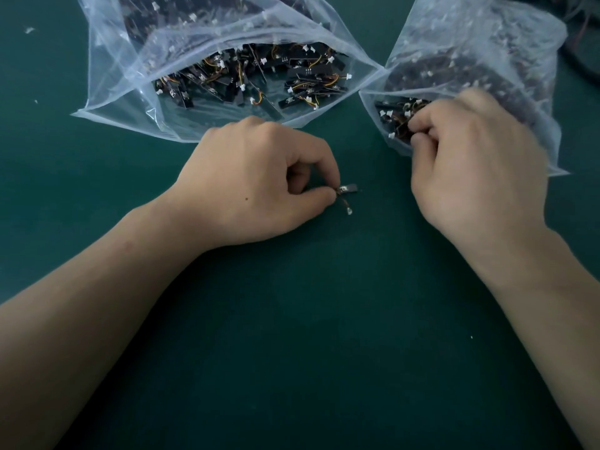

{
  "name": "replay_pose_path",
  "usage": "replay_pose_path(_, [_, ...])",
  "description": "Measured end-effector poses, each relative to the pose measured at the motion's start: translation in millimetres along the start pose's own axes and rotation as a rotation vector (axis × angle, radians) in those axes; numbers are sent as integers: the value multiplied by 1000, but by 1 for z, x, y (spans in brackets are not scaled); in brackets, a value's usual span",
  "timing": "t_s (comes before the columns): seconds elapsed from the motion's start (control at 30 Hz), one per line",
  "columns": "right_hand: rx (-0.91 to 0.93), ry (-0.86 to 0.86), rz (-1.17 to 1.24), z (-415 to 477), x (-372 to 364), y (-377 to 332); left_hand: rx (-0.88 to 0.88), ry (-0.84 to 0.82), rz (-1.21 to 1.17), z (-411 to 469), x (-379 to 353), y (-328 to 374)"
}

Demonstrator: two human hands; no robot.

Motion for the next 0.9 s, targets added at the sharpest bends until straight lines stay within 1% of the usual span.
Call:
replay_pose_path(0.07, [12,-3,25,1,-1,0,7,14,-2,1,0,-1])
replay_pose_path(0.2, [107,-83,202,-2,-12,-9,9,40,30,2,-1,-3])
replay_pose_path(0.3, [89,-112,290,-3,-15,-10,13,48,44,2,-1,-3])
replay_pose_path(0.37, [70,-65,250,-3,-10,-7,13,58,47,2,-1,-3])
replay_pose_path(0.47, [38,20,39,-1,0,-4,11,59,54,2,-1,-2])
replay_pose_path(0.6, [-46,-76,28,-6,-7,-2,5,57,55,2,-2,-2])
replay_pose_path(0.8, [28,-111,34,-9,-15,-8,8,72,47,1,-2,-2])
replay_pose_path(0.9, [-36,-164,97,-7,-20,-4,12,68,47,1,-2,-2])
Point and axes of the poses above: each hand's wrist, its own z-axis towards the middle knuckle, its own x-axis out of the back of the hand, y = z × x, the point moved 6 cm from there along z, towards the middle knuckle, and after that the axes turned 15 degrees about z, right-handed, at the moved point
